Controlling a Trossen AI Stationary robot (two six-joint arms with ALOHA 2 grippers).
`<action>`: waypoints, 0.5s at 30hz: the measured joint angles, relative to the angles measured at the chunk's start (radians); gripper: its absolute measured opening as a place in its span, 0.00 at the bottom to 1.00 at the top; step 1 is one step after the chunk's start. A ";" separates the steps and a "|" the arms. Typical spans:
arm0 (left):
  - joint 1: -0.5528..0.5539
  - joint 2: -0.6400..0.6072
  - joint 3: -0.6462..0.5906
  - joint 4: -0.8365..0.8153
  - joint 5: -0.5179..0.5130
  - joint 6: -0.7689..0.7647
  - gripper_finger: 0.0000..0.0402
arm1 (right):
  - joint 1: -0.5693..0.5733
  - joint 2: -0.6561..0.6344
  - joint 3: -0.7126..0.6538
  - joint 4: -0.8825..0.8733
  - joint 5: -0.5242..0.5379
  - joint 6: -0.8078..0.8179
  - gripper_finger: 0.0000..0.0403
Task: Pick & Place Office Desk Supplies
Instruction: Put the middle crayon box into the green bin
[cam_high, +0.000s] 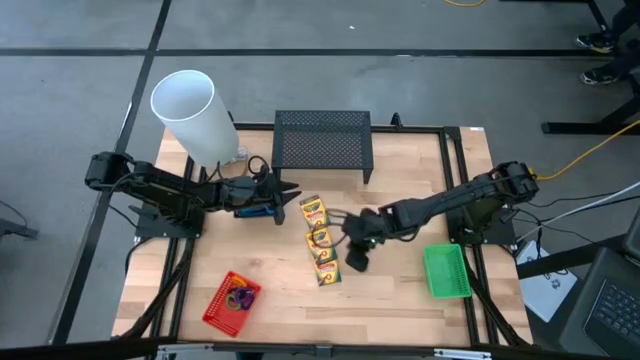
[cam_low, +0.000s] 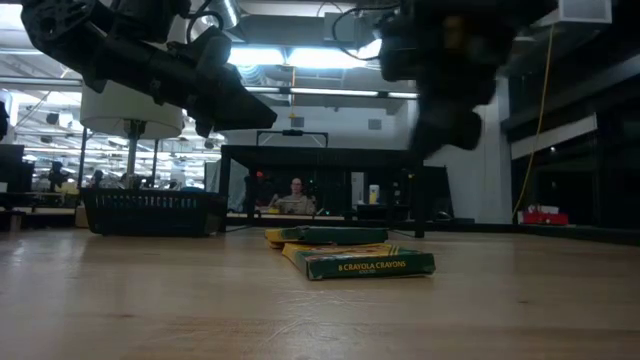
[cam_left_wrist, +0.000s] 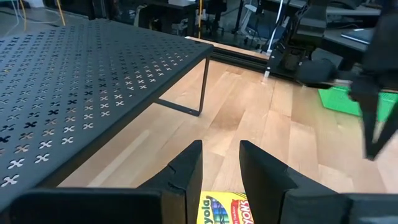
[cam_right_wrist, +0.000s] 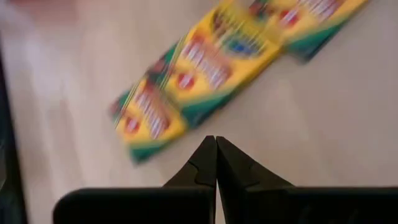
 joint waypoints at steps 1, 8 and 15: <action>0.000 0.000 0.000 0.000 0.000 0.000 0.26 | -0.007 0.004 0.000 0.011 0.016 0.001 0.00; -0.001 0.000 0.000 -0.008 0.002 0.000 0.26 | -0.041 0.114 0.000 0.029 -0.013 0.020 0.03; -0.001 0.000 0.000 -0.012 0.004 0.000 0.26 | -0.061 0.266 0.000 0.261 -0.181 0.063 0.25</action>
